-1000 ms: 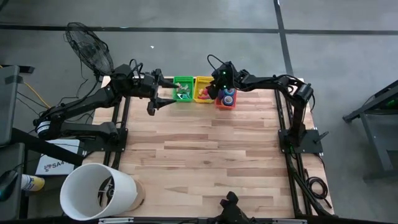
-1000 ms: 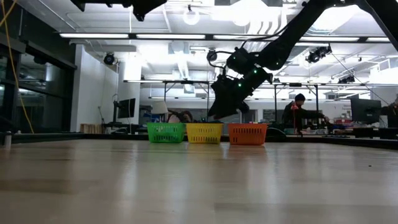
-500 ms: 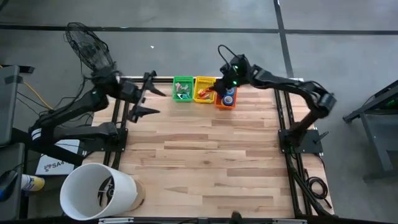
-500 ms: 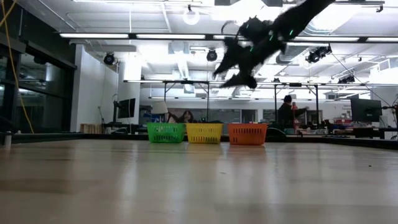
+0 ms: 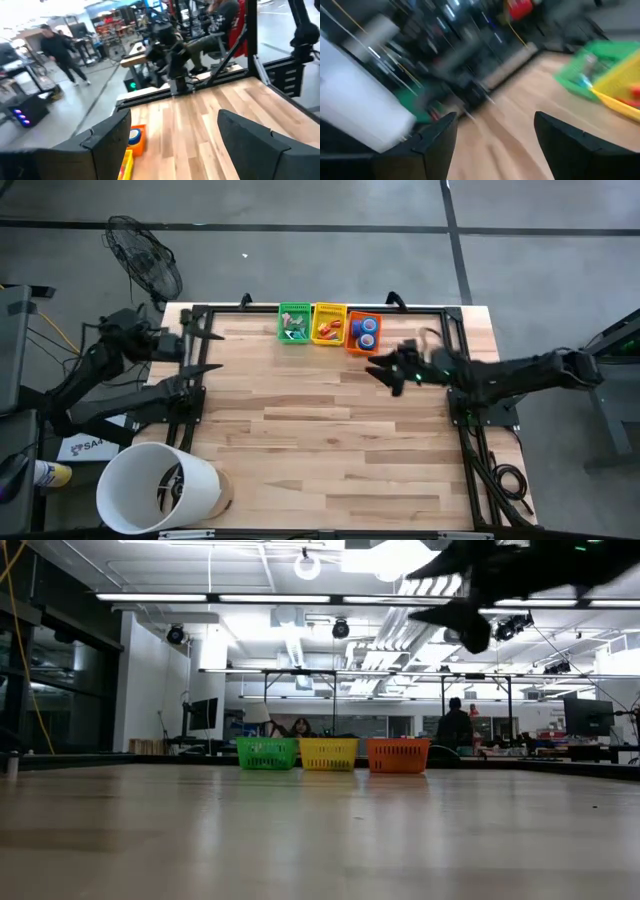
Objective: Pick and place Stapler, Stapler remover, tape
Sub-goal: Return to Home Position
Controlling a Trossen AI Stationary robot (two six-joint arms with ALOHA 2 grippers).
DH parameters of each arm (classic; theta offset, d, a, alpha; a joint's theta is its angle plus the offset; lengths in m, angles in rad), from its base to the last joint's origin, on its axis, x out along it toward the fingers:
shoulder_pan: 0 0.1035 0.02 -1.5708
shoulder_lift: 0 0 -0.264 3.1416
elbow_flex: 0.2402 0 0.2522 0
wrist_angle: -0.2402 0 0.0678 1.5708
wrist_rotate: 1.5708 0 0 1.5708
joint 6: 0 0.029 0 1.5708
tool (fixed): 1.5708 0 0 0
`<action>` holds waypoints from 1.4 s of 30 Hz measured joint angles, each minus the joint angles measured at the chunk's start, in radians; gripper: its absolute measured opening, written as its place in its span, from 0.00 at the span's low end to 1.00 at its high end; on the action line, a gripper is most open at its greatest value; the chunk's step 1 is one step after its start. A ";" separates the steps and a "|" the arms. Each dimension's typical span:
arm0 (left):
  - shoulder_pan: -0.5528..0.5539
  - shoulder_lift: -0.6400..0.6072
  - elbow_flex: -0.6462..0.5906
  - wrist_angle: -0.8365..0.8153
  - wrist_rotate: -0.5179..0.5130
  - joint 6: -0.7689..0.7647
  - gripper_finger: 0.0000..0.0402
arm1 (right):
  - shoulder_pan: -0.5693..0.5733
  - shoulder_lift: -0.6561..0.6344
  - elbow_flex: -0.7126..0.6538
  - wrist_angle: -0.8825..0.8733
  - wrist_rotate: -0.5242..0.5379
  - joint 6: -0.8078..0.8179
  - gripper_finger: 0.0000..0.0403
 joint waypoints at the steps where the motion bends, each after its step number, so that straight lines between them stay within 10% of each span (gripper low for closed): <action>1: 0.000 -0.020 0.000 -0.017 -0.011 0.006 0.73 | 0.041 -0.023 -0.057 0.103 0.038 0.014 0.64; 7: 0.000 -0.154 -0.080 -0.028 -0.077 -0.010 0.73 | 0.195 -0.096 -0.301 0.486 0.274 -0.006 0.63; 14: 0.000 -0.380 -0.297 0.097 -0.085 -0.105 0.73 | 0.168 -0.235 -0.474 0.622 0.201 -0.007 0.64; 22: 0.001 -0.408 -0.369 0.124 -0.095 -0.127 0.73 | 0.011 -0.495 -0.477 0.300 -0.070 -0.008 0.64; 33: 0.000 -0.415 -0.419 0.142 -0.116 -0.124 0.73 | -0.066 -0.957 -0.477 -0.244 -0.079 -0.053 0.64; 42: -0.021 -0.415 -0.643 0.451 -0.119 -0.225 0.73 | -0.065 -0.960 -0.477 -0.318 -0.069 -0.071 0.64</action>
